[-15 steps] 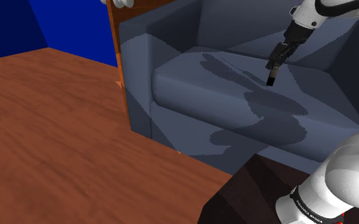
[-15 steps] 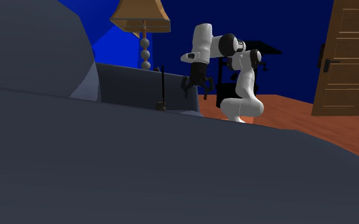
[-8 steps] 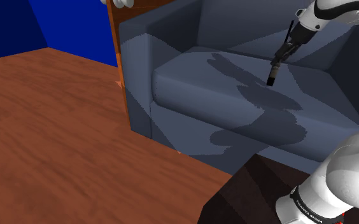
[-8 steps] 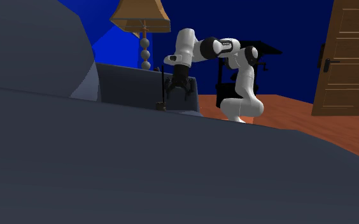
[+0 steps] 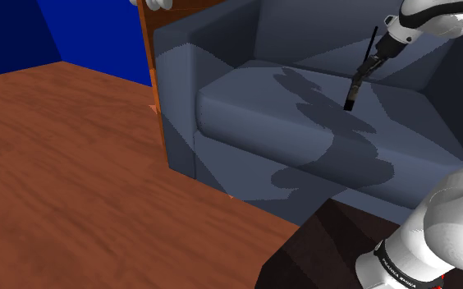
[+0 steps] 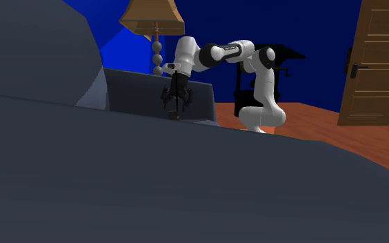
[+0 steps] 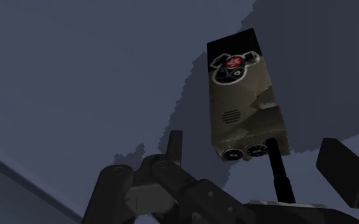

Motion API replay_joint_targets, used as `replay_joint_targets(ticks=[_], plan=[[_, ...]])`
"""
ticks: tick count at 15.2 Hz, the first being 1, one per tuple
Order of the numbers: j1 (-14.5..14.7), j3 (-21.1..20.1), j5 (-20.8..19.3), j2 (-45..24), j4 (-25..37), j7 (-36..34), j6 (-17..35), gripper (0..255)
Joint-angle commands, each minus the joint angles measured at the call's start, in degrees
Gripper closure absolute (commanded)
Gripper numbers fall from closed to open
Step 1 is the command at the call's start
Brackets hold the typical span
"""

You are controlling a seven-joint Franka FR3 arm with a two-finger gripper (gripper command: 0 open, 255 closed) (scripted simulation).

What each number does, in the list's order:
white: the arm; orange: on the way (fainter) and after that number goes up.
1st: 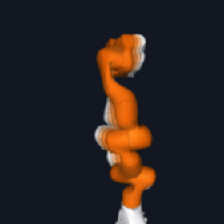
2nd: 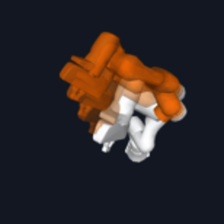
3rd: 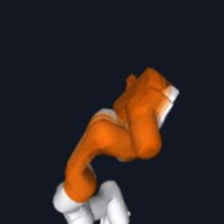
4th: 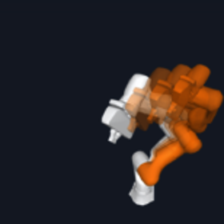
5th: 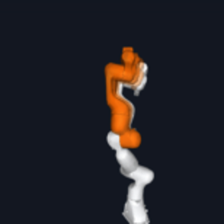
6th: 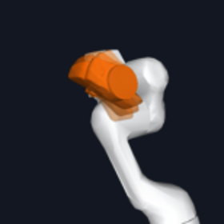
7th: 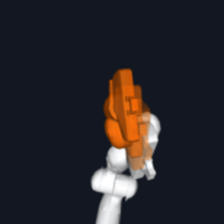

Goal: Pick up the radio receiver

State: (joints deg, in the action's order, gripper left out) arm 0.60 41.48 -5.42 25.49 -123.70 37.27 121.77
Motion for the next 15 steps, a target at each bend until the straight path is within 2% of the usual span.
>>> replay_joint_targets(ticks=[1,6,7,15], plan=[[-0.09,0.3,-0.09,0.06,-1.64,0.25,1.67,0],[-0.05,1.02,-0.02,-0.3,-4.04,0.77,4.41,0],[-0.07,0.99,-0.05,-0.25,-4.1,0.75,4.42,255],[-0.01,1.11,0.02,-0.37,-4.04,0.85,4.48,255]])
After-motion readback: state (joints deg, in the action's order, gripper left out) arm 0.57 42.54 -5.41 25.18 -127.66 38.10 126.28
